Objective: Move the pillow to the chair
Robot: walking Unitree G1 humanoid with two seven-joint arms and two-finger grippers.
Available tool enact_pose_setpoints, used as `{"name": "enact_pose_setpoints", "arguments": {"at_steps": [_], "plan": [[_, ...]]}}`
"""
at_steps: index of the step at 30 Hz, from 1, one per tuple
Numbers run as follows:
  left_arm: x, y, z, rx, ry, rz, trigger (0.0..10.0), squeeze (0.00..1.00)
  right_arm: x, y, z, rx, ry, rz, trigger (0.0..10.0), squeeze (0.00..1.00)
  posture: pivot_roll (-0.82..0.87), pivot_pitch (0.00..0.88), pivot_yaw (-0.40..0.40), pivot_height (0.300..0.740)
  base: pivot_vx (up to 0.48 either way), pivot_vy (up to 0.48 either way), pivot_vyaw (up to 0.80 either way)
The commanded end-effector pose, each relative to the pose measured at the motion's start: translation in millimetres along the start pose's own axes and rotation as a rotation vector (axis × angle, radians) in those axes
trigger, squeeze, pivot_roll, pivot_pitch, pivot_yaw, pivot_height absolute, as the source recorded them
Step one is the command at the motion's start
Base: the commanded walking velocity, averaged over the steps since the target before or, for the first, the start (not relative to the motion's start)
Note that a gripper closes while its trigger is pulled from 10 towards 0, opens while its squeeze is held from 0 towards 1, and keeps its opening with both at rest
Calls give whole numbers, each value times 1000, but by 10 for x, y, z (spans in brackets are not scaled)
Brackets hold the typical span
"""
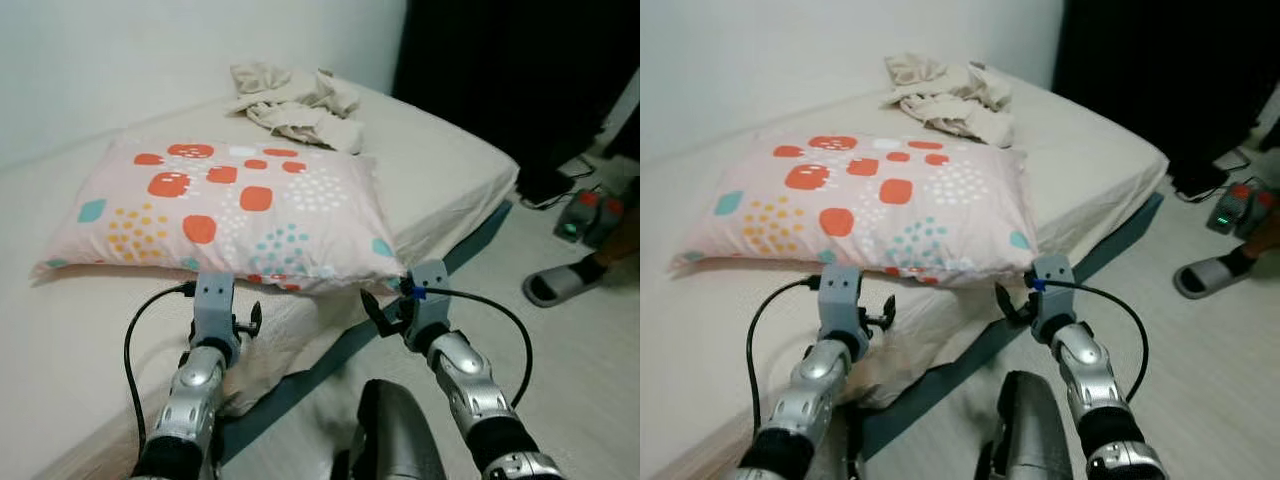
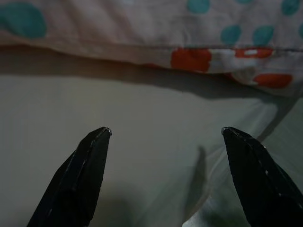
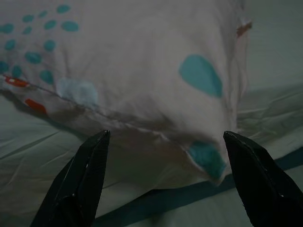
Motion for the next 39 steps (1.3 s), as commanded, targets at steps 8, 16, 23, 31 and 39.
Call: {"name": "enact_pose_setpoints", "arguments": {"at_steps": [8, 16, 23, 31, 39], "plan": [[135, 93, -8, -25, 3, 52, 10000, 0, 130, -50, 6, -10, -24, 53, 10000, 0, -38, 105, -90, 553, 0, 0, 0], [108, 63, 77, -47, -5, 42, 10000, 0, 161, -65, 28, -29, -38, 44, 10000, 0, -29, 93, -72, 593, 0, 0, 0], [86, 37, 104, -50, -7, 33, 10000, 0, 167, -69, 13, -24, -48, 32, 10000, 0, -32, 87, -52, 610, 0, 0, 0], [61, 24, 101, -41, -10, 17, 10000, 0, 164, -29, -51, -1, -60, 15, 10000, 0, -32, 93, -40, 610, 0, 0, 0], [60, 20, 105, -34, -16, 9, 10000, 0, 185, -24, -112, 38, -48, 9, 10000, 0, -28, 90, -32, 610, 0, 0, 0]]}}
Point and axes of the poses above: a point about 5 cm out from each wrist's last joint towards the gripper, its own y axis pointing back from the gripper into the wrist, its own z axis along the axis of the wrist's last joint, x = y × z, the point moved 1 cm from there along -y, pointing out of the wrist towards the gripper, and after that the axes turned 11 degrees about y, right-handed, at the moved point
